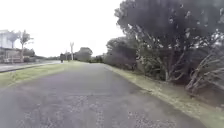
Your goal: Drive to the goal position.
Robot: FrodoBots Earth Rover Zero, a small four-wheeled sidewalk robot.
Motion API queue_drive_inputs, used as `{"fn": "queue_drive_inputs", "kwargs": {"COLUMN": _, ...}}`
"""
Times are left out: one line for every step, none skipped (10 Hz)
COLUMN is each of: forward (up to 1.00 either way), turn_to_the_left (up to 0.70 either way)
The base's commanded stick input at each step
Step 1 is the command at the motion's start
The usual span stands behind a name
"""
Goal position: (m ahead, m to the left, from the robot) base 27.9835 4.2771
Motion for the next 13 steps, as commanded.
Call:
{"fn": "queue_drive_inputs", "kwargs": {"forward": 0.7, "turn_to_the_left": 0.0}}
{"fn": "queue_drive_inputs", "kwargs": {"forward": 0.7, "turn_to_the_left": 0.0}}
{"fn": "queue_drive_inputs", "kwargs": {"forward": 0.7, "turn_to_the_left": 0.0}}
{"fn": "queue_drive_inputs", "kwargs": {"forward": 0.7, "turn_to_the_left": 0.0}}
{"fn": "queue_drive_inputs", "kwargs": {"forward": 0.7, "turn_to_the_left": 0.0}}
{"fn": "queue_drive_inputs", "kwargs": {"forward": 0.7, "turn_to_the_left": 0.09}}
{"fn": "queue_drive_inputs", "kwargs": {"forward": 0.7, "turn_to_the_left": 0.27}}
{"fn": "queue_drive_inputs", "kwargs": {"forward": 0.7, "turn_to_the_left": 0.35}}
{"fn": "queue_drive_inputs", "kwargs": {"forward": 0.7, "turn_to_the_left": 0.35}}
{"fn": "queue_drive_inputs", "kwargs": {"forward": 0.7, "turn_to_the_left": 0.35}}
{"fn": "queue_drive_inputs", "kwargs": {"forward": 0.7, "turn_to_the_left": 0.35}}
{"fn": "queue_drive_inputs", "kwargs": {"forward": 0.7, "turn_to_the_left": 0.35}}
{"fn": "queue_drive_inputs", "kwargs": {"forward": 0.7, "turn_to_the_left": 0.13}}
